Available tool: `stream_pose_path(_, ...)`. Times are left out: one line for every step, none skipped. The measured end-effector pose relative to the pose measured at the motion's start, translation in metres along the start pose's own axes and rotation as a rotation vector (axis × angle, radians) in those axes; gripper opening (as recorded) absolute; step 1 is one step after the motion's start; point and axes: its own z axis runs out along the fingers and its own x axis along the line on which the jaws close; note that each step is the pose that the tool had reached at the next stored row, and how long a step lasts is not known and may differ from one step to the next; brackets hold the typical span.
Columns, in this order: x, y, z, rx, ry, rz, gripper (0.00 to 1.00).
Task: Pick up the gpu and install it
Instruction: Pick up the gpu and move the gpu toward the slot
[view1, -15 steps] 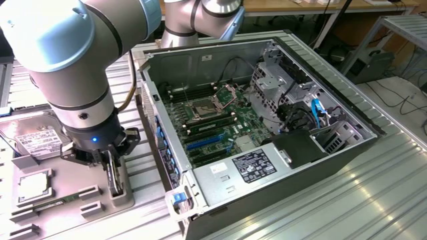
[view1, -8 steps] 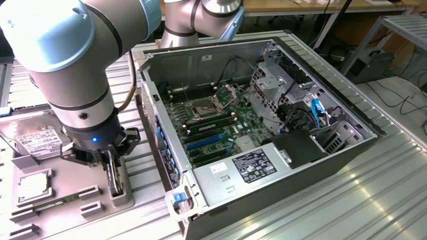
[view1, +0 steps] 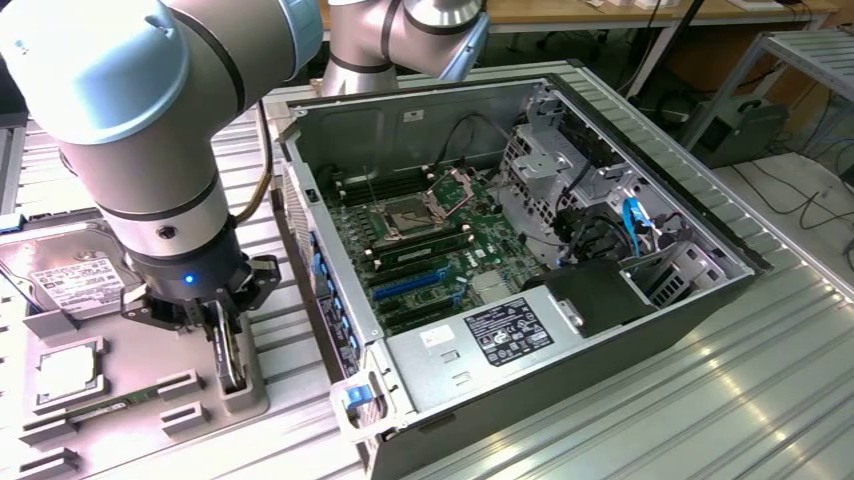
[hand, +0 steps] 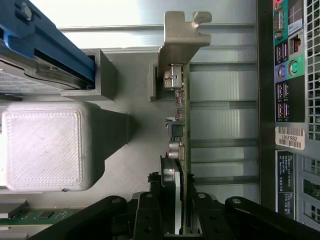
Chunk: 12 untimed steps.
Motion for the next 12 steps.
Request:
stream_pose_path(0.000, 0.0000, -0.0004, 0.0000, 0.0000, 0.000, 0.28)
stream_pose_path(0.000, 0.0000, -0.0012, 0.0001, 0.0002, 0.000, 0.28)
stream_pose_path(0.000, 0.0001, -0.0026, 0.0001, 0.0002, 0.000, 0.28)
stream_pose_path(0.000, 0.0001, -0.0038, 0.0001, 0.0002, 0.000, 0.28)
stream_pose_path(0.000, 0.0002, -0.0050, 0.0000, 0.0001, 0.000, 0.28)
stream_pose_path(0.000, 0.0002, -0.0062, 0.0001, 0.0001, 0.000, 0.28)
stream_pose_path(0.000, 0.0003, -0.0078, 0.0001, 0.0002, 0.000, 0.28)
stream_pose_path(0.000, 0.0004, -0.0093, 0.0001, 0.0001, 0.000, 0.28)
stream_pose_path(0.000, 0.0005, -0.0112, 0.0001, 0.0001, 0.000, 0.28)
stream_pose_path(0.000, 0.0006, -0.0134, 0.0000, 0.0001, 0.000, 0.28)
stream_pose_path(0.000, 0.0007, -0.0157, 0.0001, 0.0002, 0.000, 0.28)
stream_pose_path(0.000, 0.0008, -0.0178, 0.0001, 0.0002, 0.000, 0.28)
